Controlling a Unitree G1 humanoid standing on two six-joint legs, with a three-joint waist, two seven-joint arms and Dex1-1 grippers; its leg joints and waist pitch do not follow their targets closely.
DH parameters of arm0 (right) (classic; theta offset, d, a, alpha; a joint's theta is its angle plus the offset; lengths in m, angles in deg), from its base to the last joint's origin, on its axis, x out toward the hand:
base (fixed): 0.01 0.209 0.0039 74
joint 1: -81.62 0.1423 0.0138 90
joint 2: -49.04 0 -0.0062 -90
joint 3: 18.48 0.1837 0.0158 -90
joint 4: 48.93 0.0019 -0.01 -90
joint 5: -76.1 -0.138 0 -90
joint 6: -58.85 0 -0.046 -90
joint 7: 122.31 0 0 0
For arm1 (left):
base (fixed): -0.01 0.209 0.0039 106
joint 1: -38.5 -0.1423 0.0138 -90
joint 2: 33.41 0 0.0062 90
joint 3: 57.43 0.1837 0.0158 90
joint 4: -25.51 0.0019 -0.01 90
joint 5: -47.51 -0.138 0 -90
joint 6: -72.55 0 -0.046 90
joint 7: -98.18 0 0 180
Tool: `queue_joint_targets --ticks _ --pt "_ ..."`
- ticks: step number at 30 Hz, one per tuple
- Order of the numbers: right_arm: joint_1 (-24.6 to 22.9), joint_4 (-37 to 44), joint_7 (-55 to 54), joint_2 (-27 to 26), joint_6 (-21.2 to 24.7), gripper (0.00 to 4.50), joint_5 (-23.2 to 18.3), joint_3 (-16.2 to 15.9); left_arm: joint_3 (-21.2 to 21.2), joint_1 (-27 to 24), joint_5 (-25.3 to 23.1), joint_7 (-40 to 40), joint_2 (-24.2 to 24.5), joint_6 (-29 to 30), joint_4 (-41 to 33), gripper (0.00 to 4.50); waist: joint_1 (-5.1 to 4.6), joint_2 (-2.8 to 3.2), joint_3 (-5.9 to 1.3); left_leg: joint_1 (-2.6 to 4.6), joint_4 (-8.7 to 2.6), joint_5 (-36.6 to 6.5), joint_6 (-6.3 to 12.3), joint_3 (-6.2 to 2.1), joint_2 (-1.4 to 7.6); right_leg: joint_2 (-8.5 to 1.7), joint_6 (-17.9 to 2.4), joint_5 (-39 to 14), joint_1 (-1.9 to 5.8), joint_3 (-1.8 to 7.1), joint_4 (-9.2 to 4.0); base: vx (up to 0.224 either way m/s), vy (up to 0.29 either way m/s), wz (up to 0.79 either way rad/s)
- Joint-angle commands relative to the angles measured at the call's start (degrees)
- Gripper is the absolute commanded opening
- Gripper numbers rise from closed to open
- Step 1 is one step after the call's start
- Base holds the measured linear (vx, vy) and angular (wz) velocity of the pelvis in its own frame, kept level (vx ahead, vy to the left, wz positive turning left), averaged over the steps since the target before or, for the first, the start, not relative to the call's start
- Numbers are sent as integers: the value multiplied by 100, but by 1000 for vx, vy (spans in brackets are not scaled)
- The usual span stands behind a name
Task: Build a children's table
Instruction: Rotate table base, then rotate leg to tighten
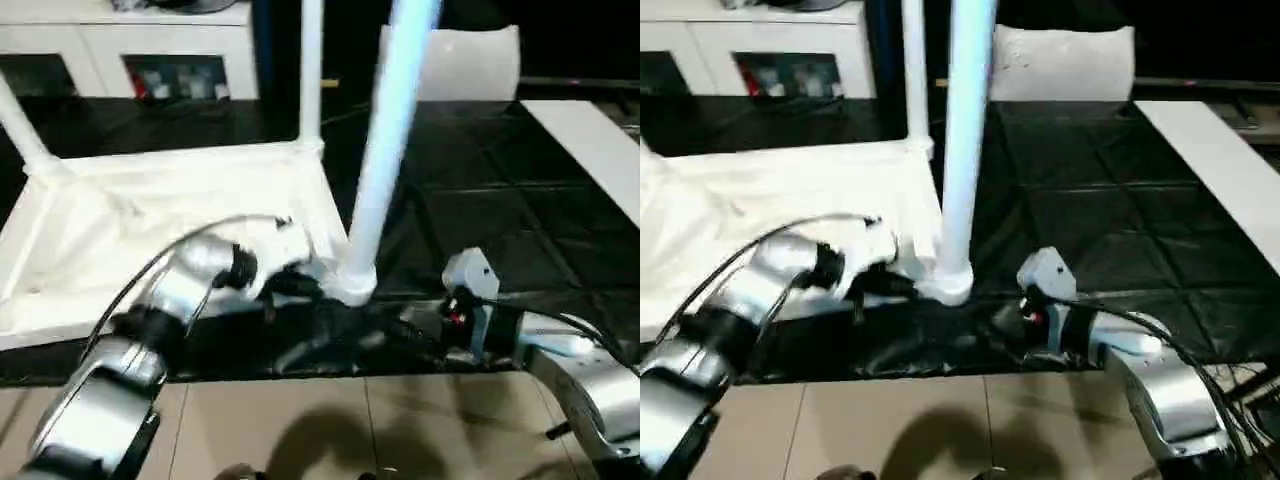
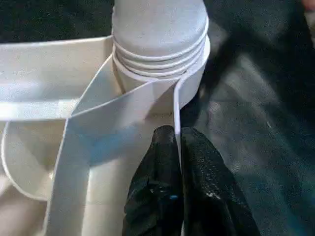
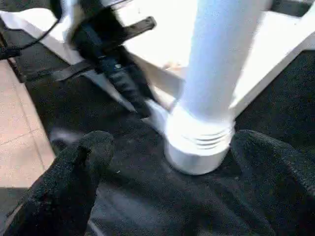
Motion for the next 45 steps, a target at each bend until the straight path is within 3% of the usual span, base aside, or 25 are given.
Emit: queue_joint_targets --ticks 1,5,7,8,10,13,15,20,30,33,34,40,41,45 --pt "152 -74 -59 -2 -83 450 55 81 317 -138 -361 86 150 -544 86 4 43 -35 -369 62 -400 -1199 224 -85 263 -479 -1155 -1372 275 253 -466 0 0 0" --pt "207 -122 -38 -4 -106 450 47 79 192 -226 -327 -45 151 -460 -100 4 82 -64 -367 78 -407 -1263 130 -84 268 -492 -996 -1652 262 267 -477 0 0 0" --pt "205 -118 26 6 -135 450 27 66 63 -250 -155 -52 141 -198 -226 4 111 -32 -379 75 -409 -1193 113 -92 279 -500 -1007 -1545 266 268 -451 0 0 0" --pt "201 -113 48 9 -130 450 11 64 -8 -244 -61 -48 113 -69 -245 4 115 -65 -384 66 -401 -1110 133 -83 271 -488 -1042 -1394 267 267 -431 0 0 0" --pt "201 -119 87 18 -148 450 8 49 -103 -232 115 10 79 48 -246 44 122 -53 -394 53 -391 -1007 174 -80 258 -478 -1100 -1169 273 263 -419 0 0 0" --pt "205 -127 136 35 -180 450 -7 28 -169 -264 233 116 93 52 -224 58 121 -69 -395 45 -385 -971 205 -77 253 -482 -1110 -1091 280 262 -411 0 0 0" --pt "216 -116 152 25 -189 450 -23 3 -254 -316 266 94 143 71 -171 88 128 -63 -385 59 -387 -1086 196 -73 254 -479 -1091 -1266 268 260 -435 0 0 0" --pt "224 -99 173 7 -159 450 -26 2 -227 -364 269 185 272 204 -216 88 136 -45 -371 71 -412 -1234 118 -87 260 -486 -985 -1576 254 266 -463 0 0 0" --pt "249 -122 180 6 -108 450 -2 -25 -315 -282 419 238 128 -15 37 2 142 -50 -389 63 -401 -1101 149 -82 256 -483 -1061 -1264 272 263 -433 0 0 0" --pt "269 -150 184 10 -124 450 6 -16 -259 -275 377 274 128 -77 81 2 143 -58 -388 61 -401 -1097 152 -84 257 -488 -1047 -1295 273 264 -434 0 0 0" --pt "348 -249 228 17 -188 450 10 6 -184 -264 320 402 122 -256 128 2 145 -35 -388 65 -402 -1103 150 -88 257 -491 -1045 -1326 270 263 -437 0 0 0" --pt "713 -727 717 73 -433 450 -62 -32 31 -265 361 1058 138 -677 15 2 147 -69 -403 67 -385 -989 204 -73 265 -491 -1140 -1073 274 267 -412 0 0 0" --pt "795 -828 855 86 -469 420 -93 -51 74 -261 375 1177 140 -746 -27 0 150 -67 -414 61 -377 -954 239 -70 263 -504 -1206 -992 285 265 -392 0 0 0" --pt "1099 -1183 1502 138 -533 382 -246 -174 249 -172 347 1567 165 -992 -123 0 231 -54 -407 76 -370 -949 286 -53 289 -495 -1303 -922 273 254 -372 0 0 0"
